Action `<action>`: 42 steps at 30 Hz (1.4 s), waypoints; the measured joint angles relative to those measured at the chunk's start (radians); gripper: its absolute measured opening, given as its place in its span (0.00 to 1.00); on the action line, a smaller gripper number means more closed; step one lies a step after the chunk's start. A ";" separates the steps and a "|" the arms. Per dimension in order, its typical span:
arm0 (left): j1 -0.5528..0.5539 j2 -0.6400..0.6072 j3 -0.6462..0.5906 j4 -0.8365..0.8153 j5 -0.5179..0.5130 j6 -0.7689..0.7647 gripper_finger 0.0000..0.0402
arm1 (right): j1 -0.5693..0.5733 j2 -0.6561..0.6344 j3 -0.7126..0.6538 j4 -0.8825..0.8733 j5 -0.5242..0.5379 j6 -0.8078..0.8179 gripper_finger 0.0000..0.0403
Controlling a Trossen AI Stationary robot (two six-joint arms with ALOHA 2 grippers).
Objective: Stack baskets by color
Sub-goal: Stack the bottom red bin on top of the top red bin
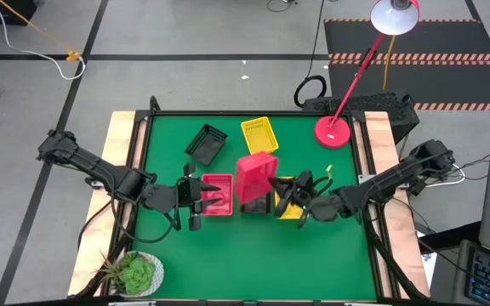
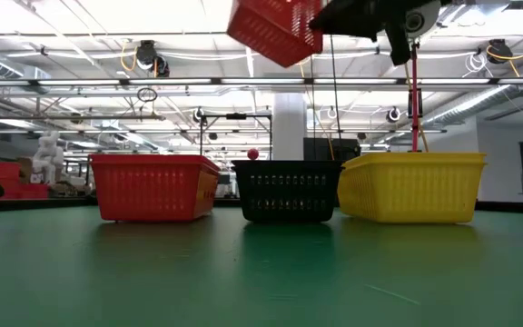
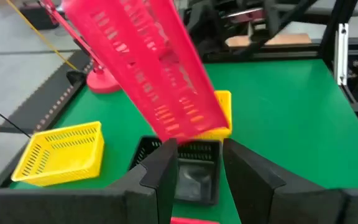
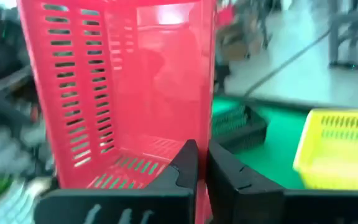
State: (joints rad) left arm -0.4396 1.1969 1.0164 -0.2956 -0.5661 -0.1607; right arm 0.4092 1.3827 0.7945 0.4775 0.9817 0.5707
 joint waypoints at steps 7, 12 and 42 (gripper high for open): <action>0.001 0.001 0.000 0.080 -0.053 0.046 0.33 | -0.078 0.000 -0.134 0.356 0.016 -0.169 0.01; 0.008 0.043 0.000 0.194 -0.120 0.114 0.33 | -0.112 0.000 -0.136 0.357 0.013 -0.214 0.01; 0.152 0.390 0.001 0.833 -0.511 0.271 0.62 | -0.187 0.000 -0.137 0.387 0.015 -0.382 0.01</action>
State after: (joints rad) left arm -0.2878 1.5867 1.0172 0.5377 -1.0771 0.1100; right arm 0.2219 1.3823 0.6579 0.8642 0.9964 0.1886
